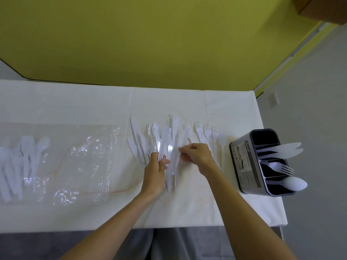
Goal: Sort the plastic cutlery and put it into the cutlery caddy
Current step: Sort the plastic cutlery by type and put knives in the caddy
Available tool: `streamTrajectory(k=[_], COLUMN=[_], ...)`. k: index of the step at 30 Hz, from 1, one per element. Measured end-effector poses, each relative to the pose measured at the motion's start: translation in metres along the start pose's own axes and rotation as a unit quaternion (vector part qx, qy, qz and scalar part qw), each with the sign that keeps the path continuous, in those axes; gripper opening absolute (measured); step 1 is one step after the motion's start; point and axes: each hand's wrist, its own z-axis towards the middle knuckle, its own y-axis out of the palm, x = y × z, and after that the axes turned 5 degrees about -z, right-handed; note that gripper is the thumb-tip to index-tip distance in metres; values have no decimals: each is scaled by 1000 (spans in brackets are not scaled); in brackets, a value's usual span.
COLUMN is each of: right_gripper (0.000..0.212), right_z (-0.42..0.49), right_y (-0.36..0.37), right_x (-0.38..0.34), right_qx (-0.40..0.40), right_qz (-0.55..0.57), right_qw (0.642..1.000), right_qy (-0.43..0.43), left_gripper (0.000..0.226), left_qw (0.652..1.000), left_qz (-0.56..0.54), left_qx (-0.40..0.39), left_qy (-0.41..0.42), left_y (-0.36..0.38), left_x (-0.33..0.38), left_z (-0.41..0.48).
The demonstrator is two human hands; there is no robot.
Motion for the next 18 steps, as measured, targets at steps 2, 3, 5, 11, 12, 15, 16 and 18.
streamTrajectory(k=[2, 3, 5, 11, 12, 15, 16, 18], right_gripper=[9, 10, 13, 30, 32, 27, 22, 22], right_z=[-5, -6, -8, -6, -8, -8, -8, -8], right_y=[-3, -2, 0, 12, 15, 18, 18, 15], right_x=[-4, -5, -6, 16, 18, 17, 16, 14], right_qx=[-71, -93, -89, 75, 78, 80, 73, 61], right_qz=[99, 123, 133, -177, -214, -241, -248, -261], right_qw=[992, 988, 987, 981, 973, 967, 965, 963], right_qy=[-11, -18, -27, -36, -36, -37, -34, -27], left_gripper=[5, 6, 12, 28, 30, 33, 33, 34], left_qw=[999, 999, 998, 999, 999, 999, 999, 999], left_qz=[15, 26, 34, 20, 18, 12, 7, 3], left_qx=[-33, -44, -50, 8, 11, 5, 2, -10], left_qy=[8, 13, 10, -36, -37, -36, -35, -31], left_y=[2, 4, 7, 0, -3, -6, -7, -7], left_x=[2, 3, 4, 2, 1, -2, -2, -3], left_z=[-3, -4, -4, -5, -5, -6, -7, -9])
